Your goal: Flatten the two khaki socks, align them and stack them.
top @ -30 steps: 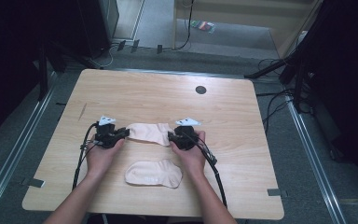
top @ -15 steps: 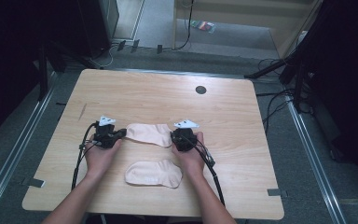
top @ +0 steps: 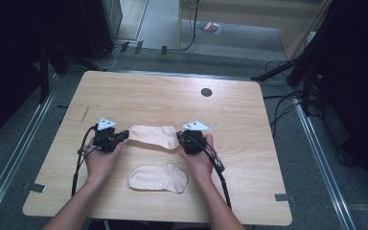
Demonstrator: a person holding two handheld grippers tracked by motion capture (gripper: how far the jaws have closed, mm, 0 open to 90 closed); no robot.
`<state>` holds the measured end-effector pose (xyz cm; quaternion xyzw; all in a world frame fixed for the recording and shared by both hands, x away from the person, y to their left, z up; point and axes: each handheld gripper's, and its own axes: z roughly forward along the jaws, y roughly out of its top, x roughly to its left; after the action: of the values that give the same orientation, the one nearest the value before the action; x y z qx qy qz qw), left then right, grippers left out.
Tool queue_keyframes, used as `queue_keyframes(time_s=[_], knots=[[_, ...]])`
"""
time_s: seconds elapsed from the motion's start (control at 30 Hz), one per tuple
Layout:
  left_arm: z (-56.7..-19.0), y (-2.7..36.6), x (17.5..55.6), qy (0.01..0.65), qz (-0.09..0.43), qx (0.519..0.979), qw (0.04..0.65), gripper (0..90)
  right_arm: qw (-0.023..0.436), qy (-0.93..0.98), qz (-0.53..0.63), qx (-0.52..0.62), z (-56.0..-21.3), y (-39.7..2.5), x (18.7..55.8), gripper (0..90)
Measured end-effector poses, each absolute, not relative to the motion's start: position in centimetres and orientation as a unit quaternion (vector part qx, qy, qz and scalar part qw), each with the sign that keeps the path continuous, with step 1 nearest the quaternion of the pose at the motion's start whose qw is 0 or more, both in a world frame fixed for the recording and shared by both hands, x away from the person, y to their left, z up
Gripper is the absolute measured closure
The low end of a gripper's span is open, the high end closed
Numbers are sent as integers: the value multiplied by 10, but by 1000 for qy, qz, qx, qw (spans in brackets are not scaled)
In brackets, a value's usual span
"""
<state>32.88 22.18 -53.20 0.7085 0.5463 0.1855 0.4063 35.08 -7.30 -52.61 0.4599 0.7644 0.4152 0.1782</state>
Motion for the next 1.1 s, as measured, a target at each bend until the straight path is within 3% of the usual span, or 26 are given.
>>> queue_keyframes(time_s=[1.1], knots=[[-513, 210, 275, 513, 191, 710, 444, 900, 173, 756, 437, 455, -500, -96, 313, 891]])
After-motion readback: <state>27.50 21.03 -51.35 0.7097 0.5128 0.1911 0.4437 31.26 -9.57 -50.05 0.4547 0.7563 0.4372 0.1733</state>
